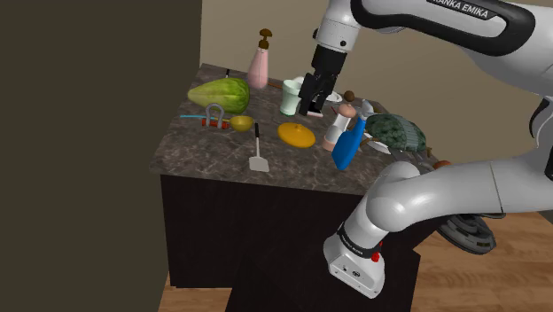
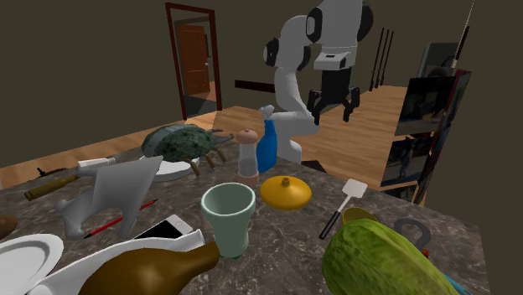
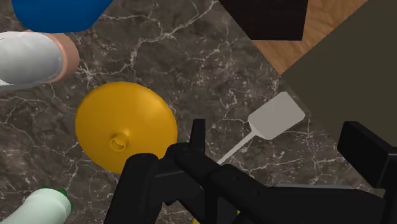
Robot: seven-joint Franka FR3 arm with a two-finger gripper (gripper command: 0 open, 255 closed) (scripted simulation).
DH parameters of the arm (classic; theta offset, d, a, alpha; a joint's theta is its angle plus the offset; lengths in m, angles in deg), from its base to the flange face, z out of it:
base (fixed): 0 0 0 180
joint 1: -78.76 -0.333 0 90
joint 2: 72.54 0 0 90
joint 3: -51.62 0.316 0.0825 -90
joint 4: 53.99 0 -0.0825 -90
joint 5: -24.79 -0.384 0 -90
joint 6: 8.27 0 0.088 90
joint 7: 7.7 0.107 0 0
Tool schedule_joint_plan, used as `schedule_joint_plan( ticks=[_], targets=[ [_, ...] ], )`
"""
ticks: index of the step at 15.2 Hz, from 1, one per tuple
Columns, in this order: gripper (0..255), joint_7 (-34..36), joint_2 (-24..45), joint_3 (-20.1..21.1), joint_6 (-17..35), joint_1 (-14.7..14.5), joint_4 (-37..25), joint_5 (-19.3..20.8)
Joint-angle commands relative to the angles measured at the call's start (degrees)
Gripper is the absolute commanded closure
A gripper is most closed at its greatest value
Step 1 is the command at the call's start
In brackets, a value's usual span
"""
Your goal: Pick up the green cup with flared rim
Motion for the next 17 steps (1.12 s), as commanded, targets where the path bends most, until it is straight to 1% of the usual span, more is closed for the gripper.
schedule_joint_plan(
  ticks=[1,9,17],
  targets=[
    [0,0.0,0.0,0.0,0.0,0.0,0.0,0.0],
    [0,-8.87,9.49,-5.55,8.68,2.75,-2.09,7.26],
    [0,-16.64,21.51,-10.55,16.66,4.96,-8.46,12.04]
  ],
)
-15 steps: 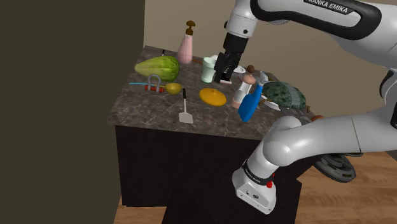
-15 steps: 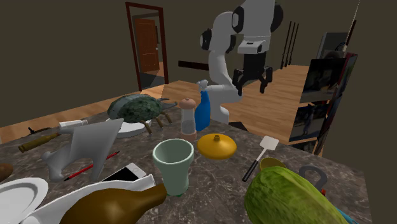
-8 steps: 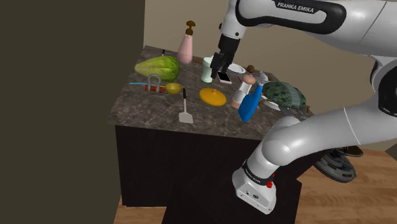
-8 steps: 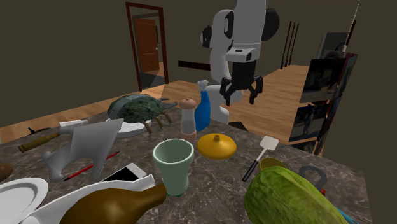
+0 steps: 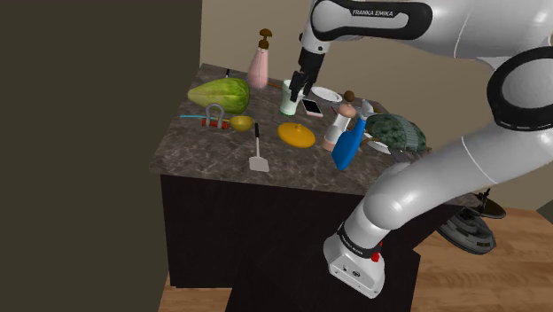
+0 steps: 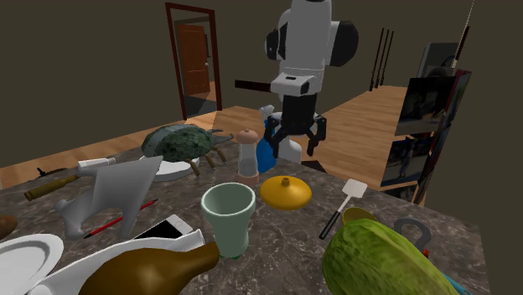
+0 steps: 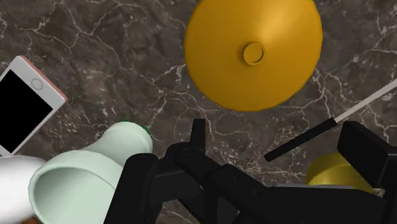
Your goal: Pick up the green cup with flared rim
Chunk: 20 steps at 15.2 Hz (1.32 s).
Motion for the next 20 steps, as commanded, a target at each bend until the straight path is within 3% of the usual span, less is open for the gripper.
schedule_joint_plan(
  ticks=[1,11,20],
  targets=[
    [0,-1.89,3.03,-1.15,1.94,0.47,-1.78,0.91],
    [0,-11.21,20.61,-6.12,8.56,2.84,-16.54,1.96],
    [0,-10.96,22.02,-6.34,14.38,3.08,-12.2,2.01]
  ],
)
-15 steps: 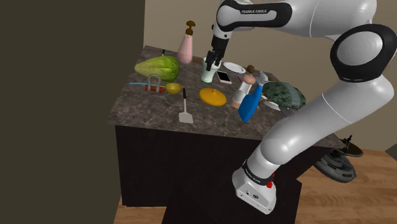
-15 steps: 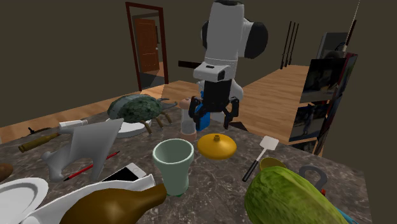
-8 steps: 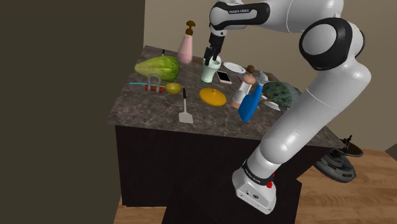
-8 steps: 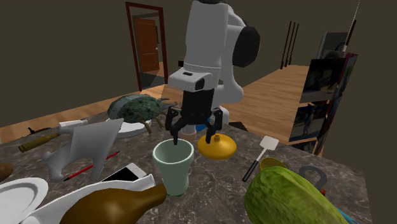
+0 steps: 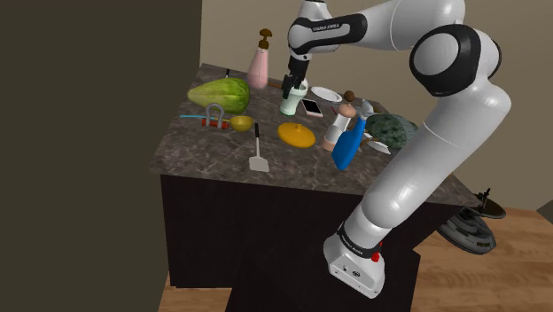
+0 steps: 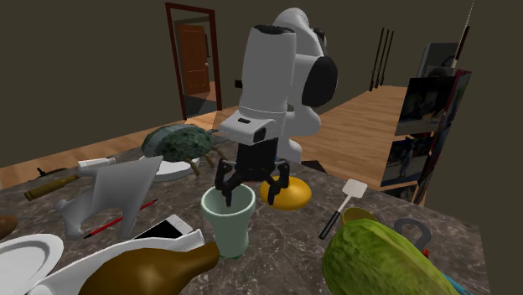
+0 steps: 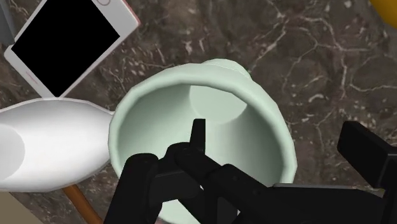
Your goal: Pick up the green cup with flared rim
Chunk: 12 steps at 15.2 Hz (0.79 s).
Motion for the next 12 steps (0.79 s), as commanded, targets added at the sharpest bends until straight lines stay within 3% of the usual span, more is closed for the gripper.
schedule_joint_plan(
  ticks=[1,2,12],
  targets=[
    [0,0.03,0.08,-0.03,0.61,0.03,0.5,0.01],
    [255,0.06,0.01,-0.02,0.65,0.02,0.6,0.03],
    [255,-0.03,-0.08,-0.01,-0.13,0.01,-0.1,0.0]
  ],
)
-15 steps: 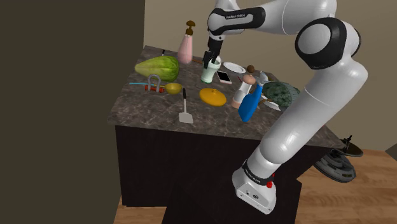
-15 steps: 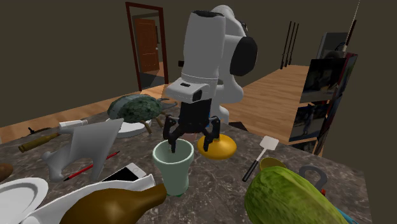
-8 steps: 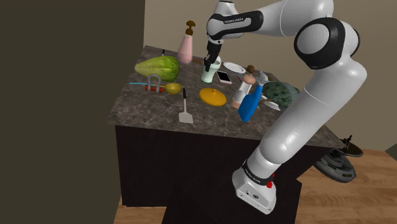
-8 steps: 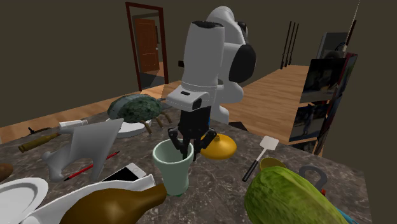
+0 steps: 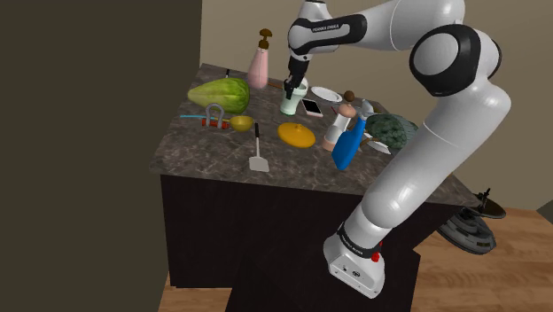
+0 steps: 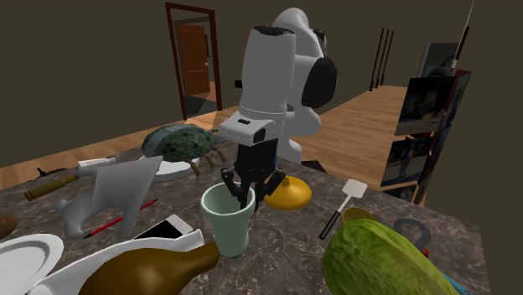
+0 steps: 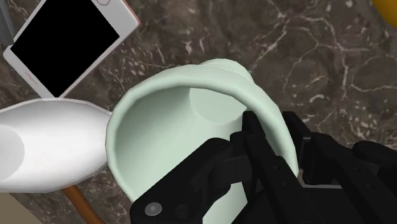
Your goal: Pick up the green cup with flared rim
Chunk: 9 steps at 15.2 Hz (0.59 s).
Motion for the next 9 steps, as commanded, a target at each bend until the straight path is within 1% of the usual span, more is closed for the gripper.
schedule_joint_plan(
  ticks=[1,9],
  targets=[
    [255,-0.09,-0.26,0.03,-1.14,-0.03,-0.87,0.0],
    [255,-0.68,-0.93,0.17,-7.18,-0.14,-6.27,-0.15]
  ],
)
